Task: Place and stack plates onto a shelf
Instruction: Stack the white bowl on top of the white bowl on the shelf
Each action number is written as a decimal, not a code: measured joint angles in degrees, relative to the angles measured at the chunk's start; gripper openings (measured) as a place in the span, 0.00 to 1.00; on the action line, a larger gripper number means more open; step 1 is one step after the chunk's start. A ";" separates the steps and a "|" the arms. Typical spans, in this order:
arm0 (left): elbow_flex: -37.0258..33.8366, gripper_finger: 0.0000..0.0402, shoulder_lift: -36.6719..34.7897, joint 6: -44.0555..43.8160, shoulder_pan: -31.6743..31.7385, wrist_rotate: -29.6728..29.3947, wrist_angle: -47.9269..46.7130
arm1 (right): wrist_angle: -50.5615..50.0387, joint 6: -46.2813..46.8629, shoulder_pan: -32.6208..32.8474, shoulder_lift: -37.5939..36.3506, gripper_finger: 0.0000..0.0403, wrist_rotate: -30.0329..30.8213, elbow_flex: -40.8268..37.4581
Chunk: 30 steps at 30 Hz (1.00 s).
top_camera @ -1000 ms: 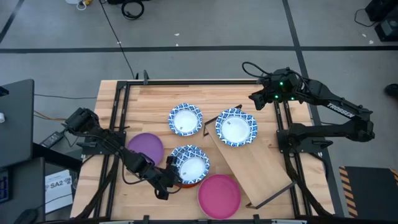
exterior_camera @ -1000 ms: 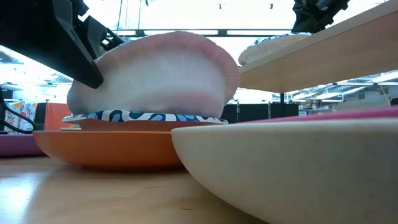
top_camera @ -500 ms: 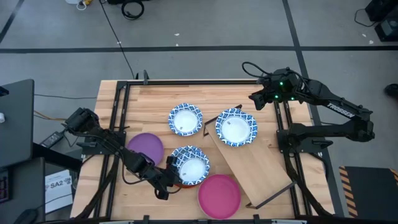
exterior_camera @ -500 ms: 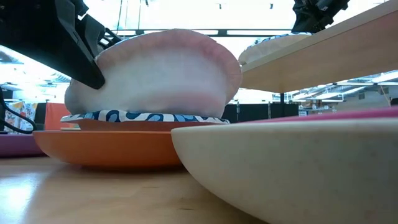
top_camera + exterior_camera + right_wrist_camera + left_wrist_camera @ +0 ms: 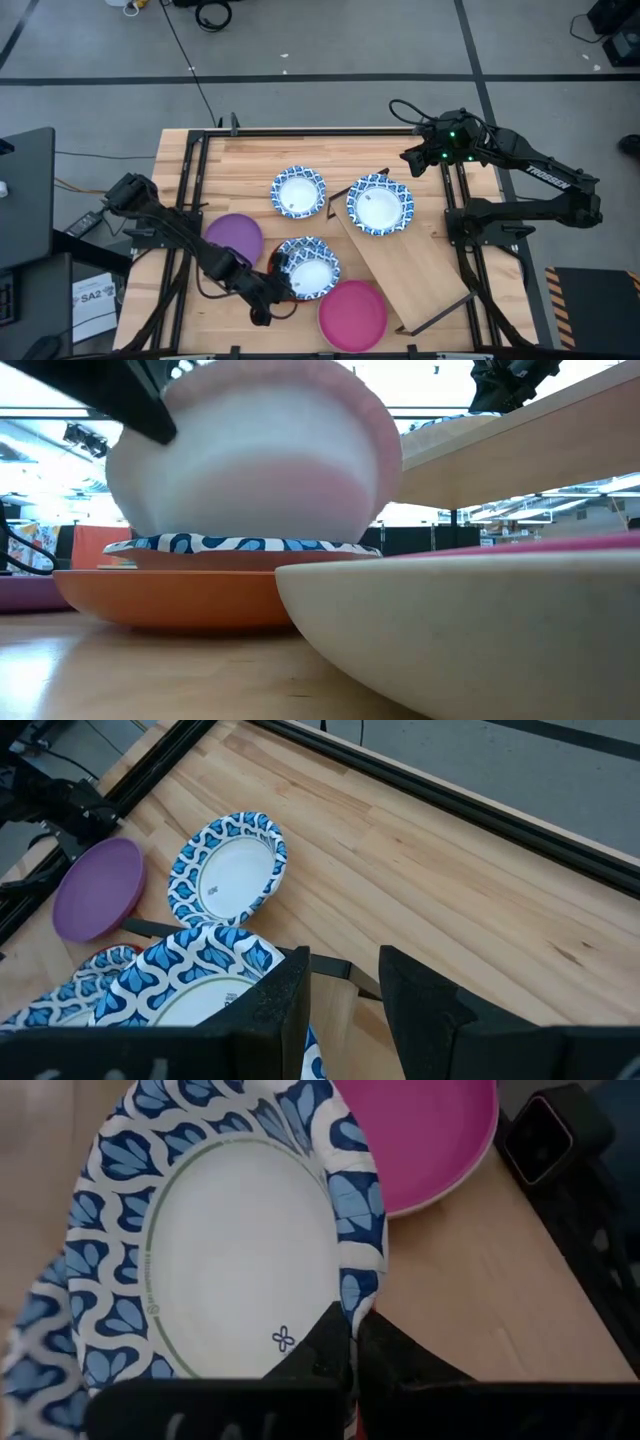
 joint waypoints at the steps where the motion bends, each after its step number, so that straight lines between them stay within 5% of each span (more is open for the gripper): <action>1: 1.55 0.03 0.00 -0.01 0.00 0.01 -2.70 | -0.01 0.00 -0.01 0.00 0.32 0.01 0.00; 11: 16.32 0.03 0.00 4.39 0.39 -0.12 -19.17 | -0.02 0.00 0.00 0.00 0.32 -0.23 0.00; 30: 27.61 0.03 -0.02 36.86 12.45 -0.22 -15.98 | -0.04 -0.20 0.01 0.00 0.32 -2.34 0.00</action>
